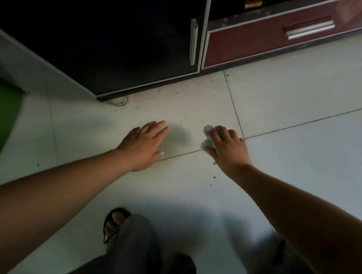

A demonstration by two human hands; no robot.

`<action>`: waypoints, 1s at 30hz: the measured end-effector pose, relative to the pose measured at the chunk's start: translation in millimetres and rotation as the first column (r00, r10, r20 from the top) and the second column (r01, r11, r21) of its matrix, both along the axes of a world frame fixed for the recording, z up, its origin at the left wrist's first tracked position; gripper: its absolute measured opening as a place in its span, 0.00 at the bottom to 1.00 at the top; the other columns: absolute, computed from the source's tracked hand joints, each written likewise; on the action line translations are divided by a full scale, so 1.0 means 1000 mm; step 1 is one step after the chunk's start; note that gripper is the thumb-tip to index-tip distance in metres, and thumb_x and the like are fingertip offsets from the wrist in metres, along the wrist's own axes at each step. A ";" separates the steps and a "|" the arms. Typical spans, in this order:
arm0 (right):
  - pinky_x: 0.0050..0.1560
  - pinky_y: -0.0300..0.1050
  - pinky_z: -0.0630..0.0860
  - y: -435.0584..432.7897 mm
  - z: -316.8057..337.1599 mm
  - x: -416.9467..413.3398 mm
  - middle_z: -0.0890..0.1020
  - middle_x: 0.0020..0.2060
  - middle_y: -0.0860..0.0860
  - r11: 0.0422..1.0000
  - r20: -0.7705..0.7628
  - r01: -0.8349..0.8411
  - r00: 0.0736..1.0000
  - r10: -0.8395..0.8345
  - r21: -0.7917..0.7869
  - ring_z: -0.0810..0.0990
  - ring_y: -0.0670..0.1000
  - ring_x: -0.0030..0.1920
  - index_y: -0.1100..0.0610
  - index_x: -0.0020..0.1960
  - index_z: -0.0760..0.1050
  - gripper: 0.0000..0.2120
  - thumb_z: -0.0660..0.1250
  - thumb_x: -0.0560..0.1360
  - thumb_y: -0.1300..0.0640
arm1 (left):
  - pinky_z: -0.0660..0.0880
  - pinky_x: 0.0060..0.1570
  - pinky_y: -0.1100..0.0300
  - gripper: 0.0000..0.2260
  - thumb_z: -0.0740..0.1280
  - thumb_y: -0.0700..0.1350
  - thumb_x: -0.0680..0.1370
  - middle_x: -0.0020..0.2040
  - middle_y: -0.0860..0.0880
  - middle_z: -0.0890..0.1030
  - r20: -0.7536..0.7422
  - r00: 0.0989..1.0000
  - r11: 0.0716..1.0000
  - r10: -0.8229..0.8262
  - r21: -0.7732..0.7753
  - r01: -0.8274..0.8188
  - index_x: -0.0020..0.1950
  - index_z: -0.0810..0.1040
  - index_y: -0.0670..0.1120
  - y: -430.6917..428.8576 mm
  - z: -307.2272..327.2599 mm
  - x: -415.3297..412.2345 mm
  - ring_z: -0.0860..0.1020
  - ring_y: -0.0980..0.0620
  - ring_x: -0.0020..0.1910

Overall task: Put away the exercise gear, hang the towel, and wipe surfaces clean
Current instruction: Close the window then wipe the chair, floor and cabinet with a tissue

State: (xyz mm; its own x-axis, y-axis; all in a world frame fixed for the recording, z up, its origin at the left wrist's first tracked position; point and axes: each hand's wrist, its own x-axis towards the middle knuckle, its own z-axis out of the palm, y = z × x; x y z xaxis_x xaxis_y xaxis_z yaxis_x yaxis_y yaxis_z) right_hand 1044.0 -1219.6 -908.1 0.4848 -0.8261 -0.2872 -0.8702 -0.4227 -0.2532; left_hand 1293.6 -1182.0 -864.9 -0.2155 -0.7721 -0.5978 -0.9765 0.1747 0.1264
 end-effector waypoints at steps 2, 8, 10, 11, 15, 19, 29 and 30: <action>0.47 0.52 0.74 0.016 0.047 0.005 0.71 0.61 0.56 0.996 0.047 0.061 0.997 -0.064 0.058 0.72 0.60 0.55 0.54 0.70 0.62 0.25 0.60 0.77 0.45 | 0.53 0.73 0.50 0.30 0.54 0.55 0.80 0.78 0.51 0.43 -0.034 0.997 0.998 0.063 -0.006 -0.063 0.77 0.43 0.48 0.005 0.044 -0.008 0.47 0.49 0.76; 0.50 0.51 0.75 0.038 0.220 0.013 0.70 0.63 0.53 0.977 0.195 0.146 0.965 -0.176 0.157 0.70 0.57 0.59 0.50 0.69 0.64 0.22 0.58 0.78 0.44 | 0.56 0.71 0.51 0.29 0.56 0.53 0.80 0.78 0.48 0.50 -0.161 0.905 0.912 0.394 -0.048 -0.406 0.77 0.48 0.47 0.028 0.196 -0.034 0.50 0.48 0.76; 0.52 0.49 0.74 0.038 0.283 0.015 0.69 0.64 0.51 0.974 0.225 0.159 0.955 -0.193 0.161 0.69 0.55 0.59 0.48 0.69 0.63 0.21 0.58 0.78 0.45 | 0.57 0.71 0.51 0.29 0.56 0.54 0.80 0.78 0.48 0.50 -0.182 0.873 0.882 0.452 -0.057 -0.468 0.77 0.48 0.47 0.036 0.250 -0.042 0.51 0.48 0.76; 0.53 0.48 0.74 0.039 0.313 0.017 0.69 0.64 0.51 0.975 0.235 0.155 0.953 -0.190 0.159 0.69 0.54 0.60 0.47 0.70 0.62 0.21 0.58 0.78 0.45 | 0.57 0.72 0.51 0.29 0.56 0.54 0.80 0.78 0.48 0.50 -0.189 0.866 0.874 0.463 -0.067 -0.481 0.77 0.48 0.48 0.038 0.276 -0.045 0.51 0.48 0.76; 0.56 0.46 0.71 0.039 0.421 0.021 0.67 0.66 0.50 0.976 0.246 0.136 0.953 -0.175 0.169 0.67 0.53 0.62 0.48 0.70 0.63 0.22 0.59 0.78 0.45 | 0.59 0.72 0.48 0.29 0.56 0.55 0.80 0.78 0.47 0.51 -0.224 0.849 0.848 0.478 -0.137 -0.513 0.77 0.48 0.47 0.043 0.376 -0.046 0.52 0.47 0.76; 0.55 0.48 0.72 0.036 0.522 0.028 0.68 0.65 0.51 0.979 0.272 0.146 0.945 -0.180 0.143 0.68 0.53 0.61 0.49 0.69 0.64 0.21 0.61 0.77 0.47 | 0.61 0.71 0.48 0.29 0.56 0.55 0.80 0.77 0.46 0.53 -0.259 0.835 0.817 0.486 -0.205 -0.539 0.77 0.50 0.46 0.040 0.472 -0.036 0.53 0.46 0.76; 0.54 0.45 0.72 0.036 0.703 0.061 0.68 0.65 0.51 0.973 0.388 0.227 0.895 -0.221 0.033 0.68 0.52 0.61 0.51 0.68 0.65 0.21 0.59 0.77 0.45 | 0.59 0.71 0.45 0.29 0.57 0.54 0.80 0.78 0.47 0.51 -0.353 0.826 0.766 0.439 -0.334 -0.549 0.77 0.50 0.47 0.034 0.648 -0.012 0.51 0.46 0.76; 0.53 0.45 0.73 0.034 0.713 0.064 0.68 0.64 0.51 0.971 0.414 0.239 0.882 -0.225 0.018 0.69 0.52 0.61 0.51 0.68 0.65 0.21 0.59 0.77 0.45 | 0.59 0.71 0.45 0.29 0.57 0.54 0.80 0.78 0.47 0.51 -0.354 0.832 0.768 0.427 -0.344 -0.541 0.77 0.50 0.47 0.033 0.658 -0.009 0.51 0.46 0.76</action>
State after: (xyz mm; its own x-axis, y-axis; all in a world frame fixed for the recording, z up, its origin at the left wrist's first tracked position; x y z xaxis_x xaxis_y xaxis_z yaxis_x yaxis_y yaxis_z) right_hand 1107.7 -1185.5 -194.7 0.3464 -0.9350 -0.0755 -0.7657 -0.2353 -0.5987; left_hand 1284.5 -1149.0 -206.4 0.1638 -0.9703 -0.1778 -0.8912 -0.2228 0.3951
